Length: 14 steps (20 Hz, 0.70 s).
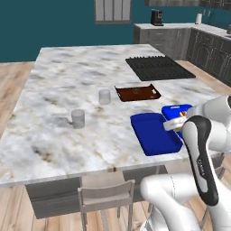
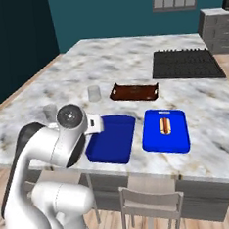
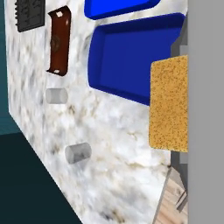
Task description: Take the cakes from the fridge and place them on the empty tray on the dining counter.
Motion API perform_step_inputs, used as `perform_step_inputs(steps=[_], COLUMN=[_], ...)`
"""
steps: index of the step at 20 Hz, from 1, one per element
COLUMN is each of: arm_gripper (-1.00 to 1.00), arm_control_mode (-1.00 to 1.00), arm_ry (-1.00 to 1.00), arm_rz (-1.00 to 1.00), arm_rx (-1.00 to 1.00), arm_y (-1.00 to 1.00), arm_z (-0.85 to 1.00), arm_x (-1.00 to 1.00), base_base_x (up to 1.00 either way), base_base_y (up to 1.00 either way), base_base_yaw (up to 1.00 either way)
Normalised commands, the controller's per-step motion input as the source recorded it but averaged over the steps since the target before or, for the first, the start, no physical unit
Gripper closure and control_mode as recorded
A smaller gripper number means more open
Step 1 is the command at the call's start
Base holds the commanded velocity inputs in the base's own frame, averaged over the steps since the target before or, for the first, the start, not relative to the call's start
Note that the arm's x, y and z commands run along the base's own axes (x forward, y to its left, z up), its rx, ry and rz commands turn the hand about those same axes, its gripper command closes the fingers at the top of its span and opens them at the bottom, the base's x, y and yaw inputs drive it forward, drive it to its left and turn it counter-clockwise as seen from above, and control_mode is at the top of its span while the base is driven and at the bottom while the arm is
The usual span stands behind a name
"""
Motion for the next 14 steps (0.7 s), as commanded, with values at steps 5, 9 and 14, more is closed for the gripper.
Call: perform_step_inputs(steps=[5,9,14], arm_gripper=[1.0,1.0,1.0], arm_control_mode=[-1.0,-1.0,-1.0], arm_ry=[0.11,0.11,0.01], arm_rz=[0.0,-0.03,-0.01], arm_rx=[0.0,0.0,0.0], arm_y=[-0.02,-0.06,-0.09], arm_z=[-0.26,-0.21,-0.18], arm_x=[0.4,0.33,0.26], base_base_x=[0.0,0.0,0.0], base_base_y=[0.0,0.0,0.0], base_base_yaw=[0.0,0.0,0.0])
